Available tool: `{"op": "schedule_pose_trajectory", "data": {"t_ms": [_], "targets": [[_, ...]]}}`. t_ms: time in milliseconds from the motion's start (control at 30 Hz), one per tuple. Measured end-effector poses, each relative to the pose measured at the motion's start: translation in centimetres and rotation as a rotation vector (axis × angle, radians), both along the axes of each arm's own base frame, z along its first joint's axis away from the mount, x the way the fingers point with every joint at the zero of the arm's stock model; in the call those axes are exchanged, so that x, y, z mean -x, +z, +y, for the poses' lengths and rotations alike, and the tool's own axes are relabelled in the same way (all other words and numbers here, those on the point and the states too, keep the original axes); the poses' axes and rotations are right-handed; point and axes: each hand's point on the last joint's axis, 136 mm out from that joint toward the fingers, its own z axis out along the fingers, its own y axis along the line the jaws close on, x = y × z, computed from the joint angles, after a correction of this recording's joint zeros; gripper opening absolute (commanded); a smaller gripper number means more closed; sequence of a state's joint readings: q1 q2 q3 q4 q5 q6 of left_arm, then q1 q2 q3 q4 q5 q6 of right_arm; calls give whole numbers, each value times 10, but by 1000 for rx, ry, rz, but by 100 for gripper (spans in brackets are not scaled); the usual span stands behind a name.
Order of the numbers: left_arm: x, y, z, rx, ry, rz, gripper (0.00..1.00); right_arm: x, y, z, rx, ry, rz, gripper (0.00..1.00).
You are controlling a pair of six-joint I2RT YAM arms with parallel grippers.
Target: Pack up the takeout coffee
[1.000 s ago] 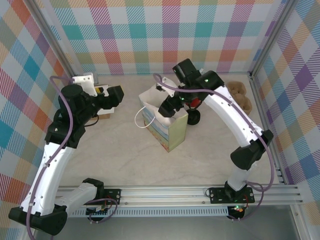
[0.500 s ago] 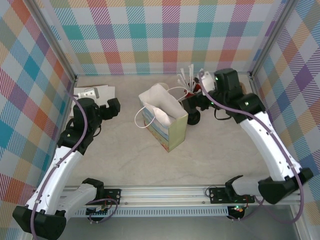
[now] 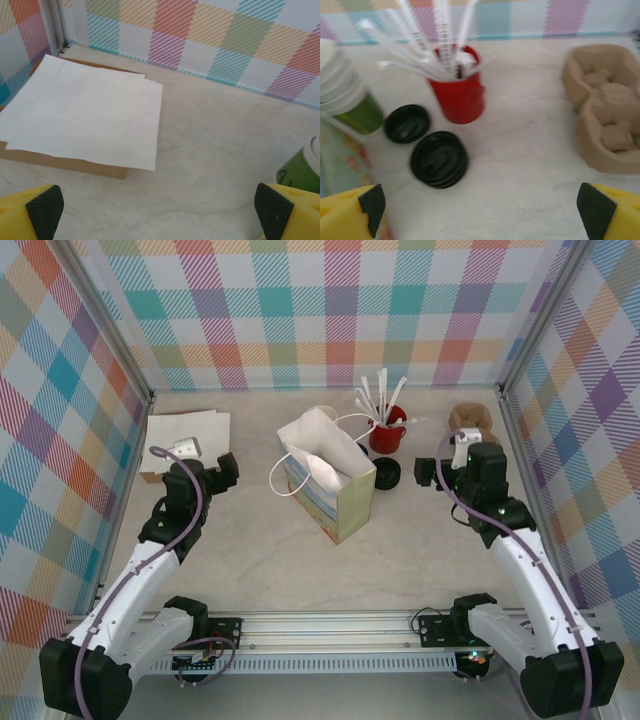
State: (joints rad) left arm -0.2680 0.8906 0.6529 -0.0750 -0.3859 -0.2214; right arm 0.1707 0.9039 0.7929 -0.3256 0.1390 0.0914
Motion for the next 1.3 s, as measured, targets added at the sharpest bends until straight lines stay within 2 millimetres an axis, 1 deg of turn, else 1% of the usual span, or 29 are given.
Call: {"op": "schedule_pose_trajectory", "data": {"t_ms": [67,133,233,367,433,500,633,800,933,1000,1100,1167,1300], "targets": [[2,-13,7,-25,33,-1,100,-1,-23,-19,1,-73,-17,100],[4,-24,14,-53,64,11,100,-2,-45,-32,-1,-126,-20,100],[0,-29,20,-88,100,23,100,-5,-79,-47,5,-181,2,100],[-5,-35,25,-109,136,15,100,-18,-109,-49,12,-186,-2,100],[-6,-44,27,-121,149,26,100,-23,-120,-48,19,-179,-13,100],[-7,-56,30,-136,161,51,100,-30,-130,-46,29,-163,-24,100],[-9,-77,33,-173,167,98,100,-44,-140,-40,42,-117,-59,100],[-15,-94,36,-209,163,118,100,-59,-149,-28,41,-45,-107,100],[-20,-103,38,-227,147,115,100,-60,-164,-21,43,1,-81,100],[-24,-108,38,-234,129,107,100,-63,-162,-22,29,9,-74,100],[-31,-115,38,-233,98,95,100,-74,-150,-30,12,-1,-104,100],[-35,-123,36,-231,74,92,100,-78,-145,-33,7,-7,-115,100],[-44,-143,35,-199,31,91,100,-77,-146,-31,1,4,-114,100]]}}
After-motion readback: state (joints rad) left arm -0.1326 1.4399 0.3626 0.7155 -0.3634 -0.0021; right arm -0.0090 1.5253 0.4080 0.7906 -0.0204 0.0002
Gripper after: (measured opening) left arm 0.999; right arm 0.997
